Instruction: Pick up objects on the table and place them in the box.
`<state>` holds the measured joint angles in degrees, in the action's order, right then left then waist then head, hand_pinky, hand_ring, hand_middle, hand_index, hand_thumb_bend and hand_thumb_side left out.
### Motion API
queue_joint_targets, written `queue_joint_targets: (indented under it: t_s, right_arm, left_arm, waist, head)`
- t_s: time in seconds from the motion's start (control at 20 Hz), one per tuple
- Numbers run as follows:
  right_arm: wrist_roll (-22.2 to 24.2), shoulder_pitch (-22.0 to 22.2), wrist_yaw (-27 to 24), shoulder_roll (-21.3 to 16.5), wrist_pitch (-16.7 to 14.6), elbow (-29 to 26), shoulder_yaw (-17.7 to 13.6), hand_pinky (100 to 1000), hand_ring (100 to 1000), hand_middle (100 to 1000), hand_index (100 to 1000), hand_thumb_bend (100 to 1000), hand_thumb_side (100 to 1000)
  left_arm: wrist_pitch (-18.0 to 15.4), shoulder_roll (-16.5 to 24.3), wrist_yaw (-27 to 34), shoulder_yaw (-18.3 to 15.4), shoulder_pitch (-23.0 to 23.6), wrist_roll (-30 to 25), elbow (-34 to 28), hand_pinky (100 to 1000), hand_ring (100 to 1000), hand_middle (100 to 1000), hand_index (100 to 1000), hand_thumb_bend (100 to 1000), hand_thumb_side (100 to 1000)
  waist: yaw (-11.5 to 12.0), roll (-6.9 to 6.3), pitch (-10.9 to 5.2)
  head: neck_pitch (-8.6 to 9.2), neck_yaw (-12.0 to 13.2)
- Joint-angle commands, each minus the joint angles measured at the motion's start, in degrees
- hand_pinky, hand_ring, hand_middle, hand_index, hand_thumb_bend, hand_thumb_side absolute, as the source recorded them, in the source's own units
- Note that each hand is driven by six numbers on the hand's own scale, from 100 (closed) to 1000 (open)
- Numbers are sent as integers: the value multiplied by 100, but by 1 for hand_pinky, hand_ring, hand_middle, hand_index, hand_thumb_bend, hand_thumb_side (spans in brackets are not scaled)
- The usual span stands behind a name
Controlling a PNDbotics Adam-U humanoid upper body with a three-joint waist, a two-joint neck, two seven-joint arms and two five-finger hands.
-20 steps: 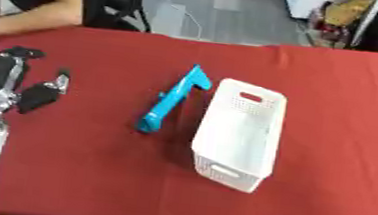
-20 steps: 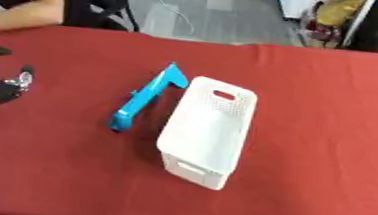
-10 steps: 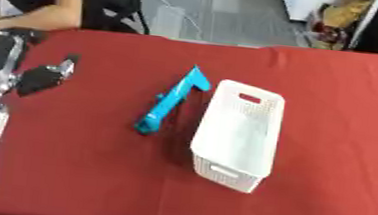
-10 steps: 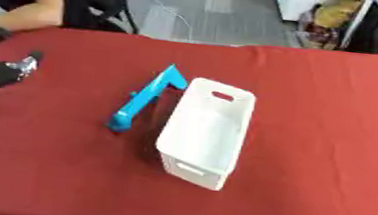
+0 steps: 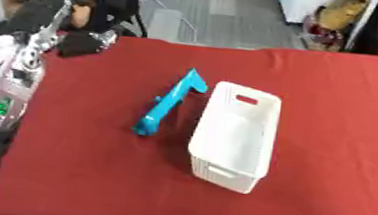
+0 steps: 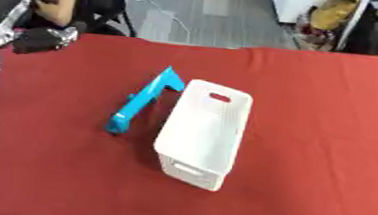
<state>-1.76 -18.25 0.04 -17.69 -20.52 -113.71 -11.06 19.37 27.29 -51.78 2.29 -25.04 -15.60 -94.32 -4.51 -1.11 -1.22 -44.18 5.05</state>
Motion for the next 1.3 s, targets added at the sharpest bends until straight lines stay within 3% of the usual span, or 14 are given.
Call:
queue_joint_targets:
  t_s: [0.05, 0.3, 0.35, 0.4, 0.85, 1.3]
  right_arm:
    - [39, -44, -42, -109, -5, -88, 17, 788, 888, 882, 944, 100, 982]
    - [60, -50, -57, -103, -5, -88, 27, 788, 888, 882, 944, 100, 982]
    - [64, -54, -60, -102, -6, -88, 30, 788, 888, 882, 944, 100, 982]
    - [66, -57, -61, -102, -6, -88, 31, 788, 888, 882, 944, 100, 982]
    - [81, -64, -76, -102, -9, -88, 39, 788, 888, 882, 944, 100, 982]
    - [77, -82, -80, -98, -13, -88, 33, 788, 889, 883, 944, 100, 979]
  left_arm:
    - [-96, -104, -61, 201, -246, -88, 90, 675, 725, 776, 827, 463, 711]
    - [-200, -296, -148, 420, -412, -180, 278, 681, 716, 766, 823, 460, 747]
    - [-211, -345, -165, 474, -453, -201, 337, 682, 717, 767, 824, 323, 767]
    - [-216, -387, -186, 517, -489, -210, 397, 682, 714, 765, 823, 463, 758]
    - [-219, -701, -152, 703, -699, -142, 1027, 666, 696, 757, 802, 420, 841]
    - [-201, -858, 4, 755, -744, 92, 1720, 667, 693, 752, 783, 429, 859]
  waist:
    - [-14, -1, -74]
    - [-27, -3, -73]
    - [-32, -3, -70]
    - [-34, -3, -68]
    - [-41, 4, -63]
    - [-57, 9, -40]
  head:
    - [7, 72]
    - [7, 87]
    - [7, 90]
    - [7, 90]
    - [7, 113]
    - [7, 115]
